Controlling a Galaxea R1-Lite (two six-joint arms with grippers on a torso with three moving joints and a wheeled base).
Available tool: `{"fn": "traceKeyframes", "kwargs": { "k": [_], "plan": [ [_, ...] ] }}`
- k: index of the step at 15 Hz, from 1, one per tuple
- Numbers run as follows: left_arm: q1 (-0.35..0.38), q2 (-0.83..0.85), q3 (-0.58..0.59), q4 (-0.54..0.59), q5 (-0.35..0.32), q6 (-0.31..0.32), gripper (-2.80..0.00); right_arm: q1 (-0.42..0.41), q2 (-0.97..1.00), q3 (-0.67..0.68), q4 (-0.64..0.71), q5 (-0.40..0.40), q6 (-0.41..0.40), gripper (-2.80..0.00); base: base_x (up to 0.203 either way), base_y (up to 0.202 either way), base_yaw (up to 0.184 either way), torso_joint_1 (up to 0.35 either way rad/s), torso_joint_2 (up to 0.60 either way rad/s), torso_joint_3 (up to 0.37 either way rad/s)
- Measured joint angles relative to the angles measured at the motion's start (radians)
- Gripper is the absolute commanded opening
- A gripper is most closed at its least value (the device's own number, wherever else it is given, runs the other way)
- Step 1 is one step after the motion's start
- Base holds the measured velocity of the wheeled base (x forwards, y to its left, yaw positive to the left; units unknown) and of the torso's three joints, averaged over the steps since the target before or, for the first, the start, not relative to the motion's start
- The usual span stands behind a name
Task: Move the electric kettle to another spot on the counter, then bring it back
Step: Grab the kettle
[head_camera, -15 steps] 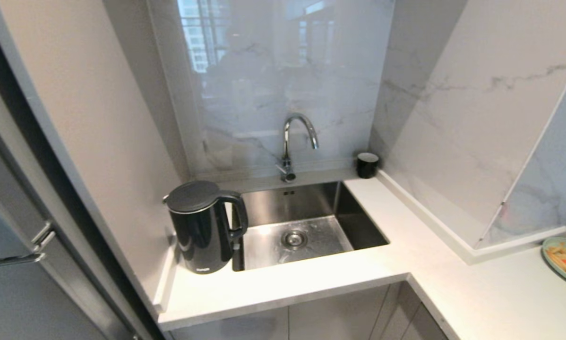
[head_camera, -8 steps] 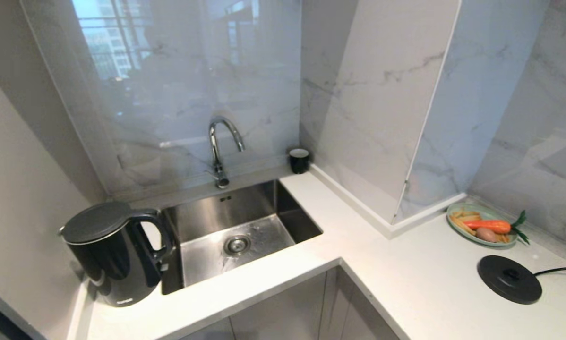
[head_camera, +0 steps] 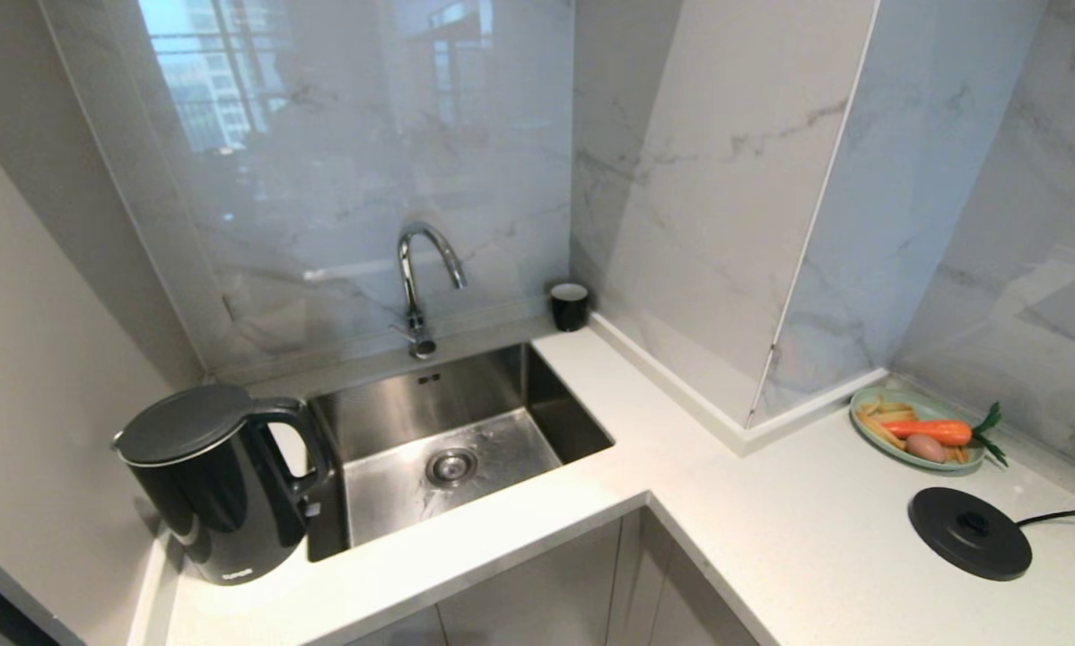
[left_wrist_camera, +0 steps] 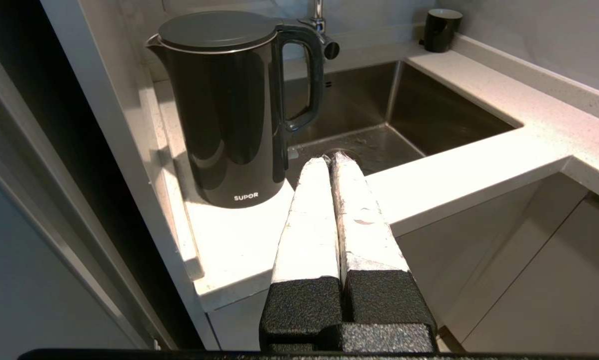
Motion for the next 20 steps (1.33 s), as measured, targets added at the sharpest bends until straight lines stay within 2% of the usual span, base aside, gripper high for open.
{"fn": "traceKeyframes", "kwargs": {
  "k": [5,14,15,17,20],
  "plan": [
    [0.000,0.000,0.000,-0.004,0.000,-0.004,-2.80,0.000,0.000,0.000,0.000,0.000,-0.001,-2.80,0.164,0.000,0.002,0.005,0.00,0.005],
    [0.004,0.000,-0.004,0.004,0.001,-0.004,-2.80,0.000,0.000,0.000,0.000,0.000,0.000,-2.80,0.000,0.000,0.000,0.000,0.00,0.000],
    [0.004,0.003,-0.028,0.015,0.000,-0.008,-2.80,0.000,0.000,0.000,0.000,0.000,0.000,-2.80,0.000,0.000,0.000,0.000,0.00,0.000],
    [0.006,0.042,-0.162,0.058,-0.010,-0.042,-2.80,0.000,0.000,0.000,0.000,0.000,0.000,-2.80,0.000,0.000,0.000,0.000,0.00,0.000],
    [0.013,0.222,-0.380,0.110,-0.042,-0.115,-2.80,0.000,0.000,0.000,0.000,0.000,0.000,-2.80,0.000,0.000,0.000,0.000,0.00,0.000]
  ]
}}
